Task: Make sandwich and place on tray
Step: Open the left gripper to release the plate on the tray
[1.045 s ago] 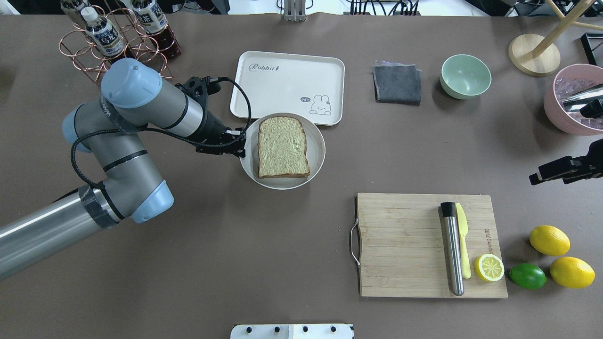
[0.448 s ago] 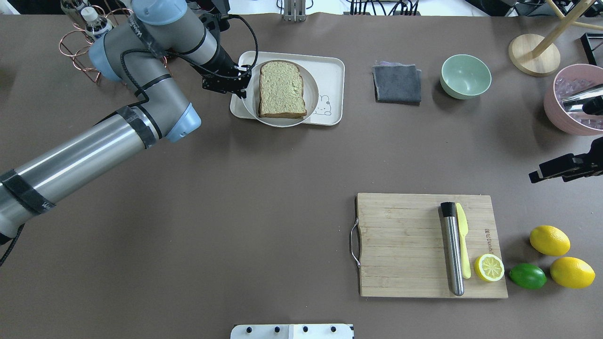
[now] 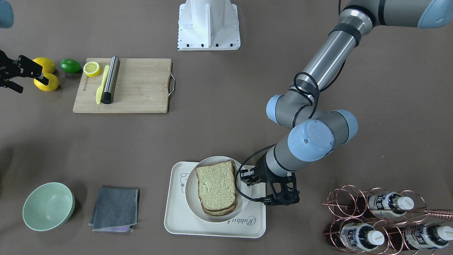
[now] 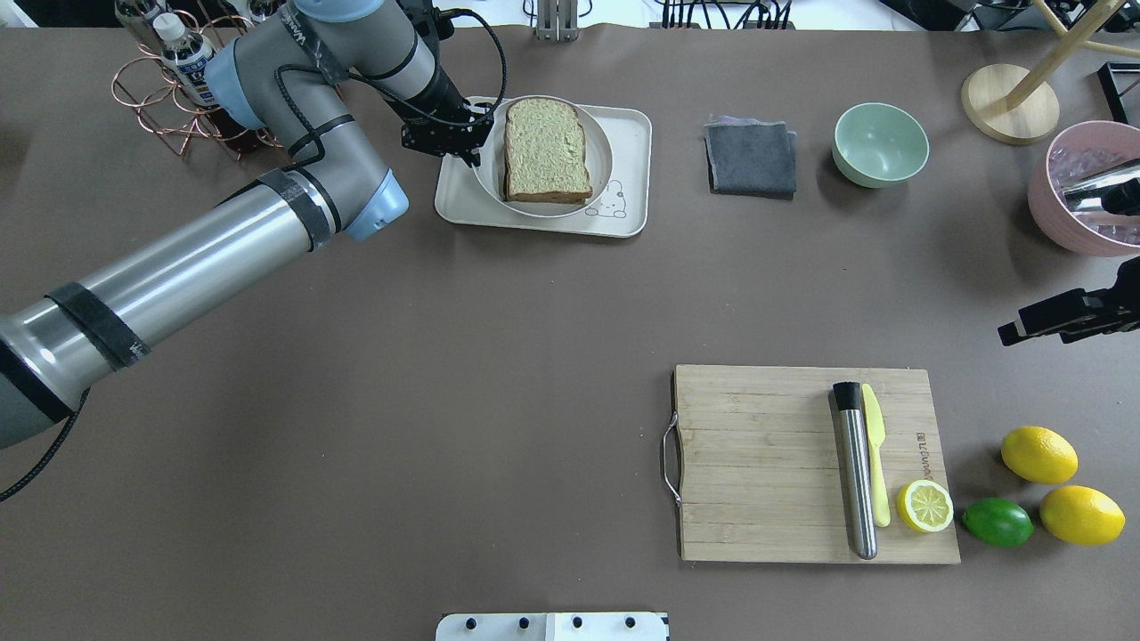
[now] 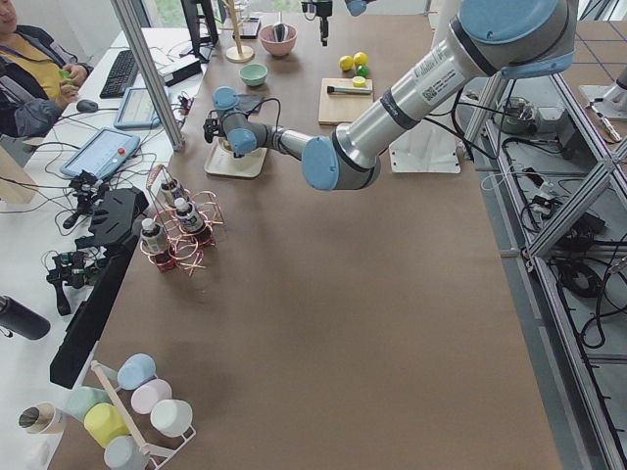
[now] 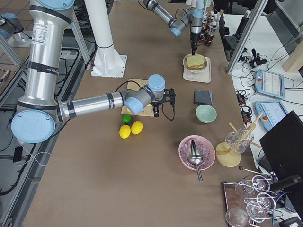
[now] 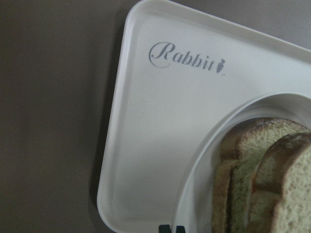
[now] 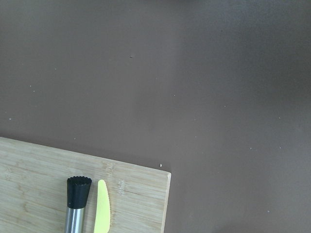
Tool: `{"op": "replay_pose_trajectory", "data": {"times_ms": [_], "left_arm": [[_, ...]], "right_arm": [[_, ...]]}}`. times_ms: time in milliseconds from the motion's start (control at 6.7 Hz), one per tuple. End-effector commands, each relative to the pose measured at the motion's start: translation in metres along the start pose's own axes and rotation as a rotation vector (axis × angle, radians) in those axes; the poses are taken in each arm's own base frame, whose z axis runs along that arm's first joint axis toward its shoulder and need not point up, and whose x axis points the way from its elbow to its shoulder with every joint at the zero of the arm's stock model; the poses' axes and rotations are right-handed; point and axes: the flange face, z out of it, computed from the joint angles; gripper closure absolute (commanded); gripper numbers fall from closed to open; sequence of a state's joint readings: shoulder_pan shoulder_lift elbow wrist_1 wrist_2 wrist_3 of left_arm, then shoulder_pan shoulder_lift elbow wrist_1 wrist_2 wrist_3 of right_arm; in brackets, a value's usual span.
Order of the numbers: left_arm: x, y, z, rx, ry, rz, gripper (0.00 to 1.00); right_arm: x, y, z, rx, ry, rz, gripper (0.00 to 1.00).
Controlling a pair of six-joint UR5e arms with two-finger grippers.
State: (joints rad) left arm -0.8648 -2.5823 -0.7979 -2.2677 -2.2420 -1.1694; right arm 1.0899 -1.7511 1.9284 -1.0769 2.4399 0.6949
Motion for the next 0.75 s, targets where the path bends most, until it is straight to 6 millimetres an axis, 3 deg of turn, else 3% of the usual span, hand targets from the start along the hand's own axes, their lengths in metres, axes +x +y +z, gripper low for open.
{"op": "replay_pose_trajectory", "data": {"times_ms": [0, 597], "left_arm": [[-0.0074, -0.0074, 0.0071, 0.006, 0.0, 0.005, 1.0], [-0.0068, -0.0076, 0.0113, 0.019, -0.003, 0.01, 1.0]], "right_arm": [[-0.0002, -0.0002, -0.0008, -0.001, -0.004, -0.001, 0.0], [0.0002, 0.0006, -0.0001, -0.005, -0.004, 0.001, 0.0]]}}
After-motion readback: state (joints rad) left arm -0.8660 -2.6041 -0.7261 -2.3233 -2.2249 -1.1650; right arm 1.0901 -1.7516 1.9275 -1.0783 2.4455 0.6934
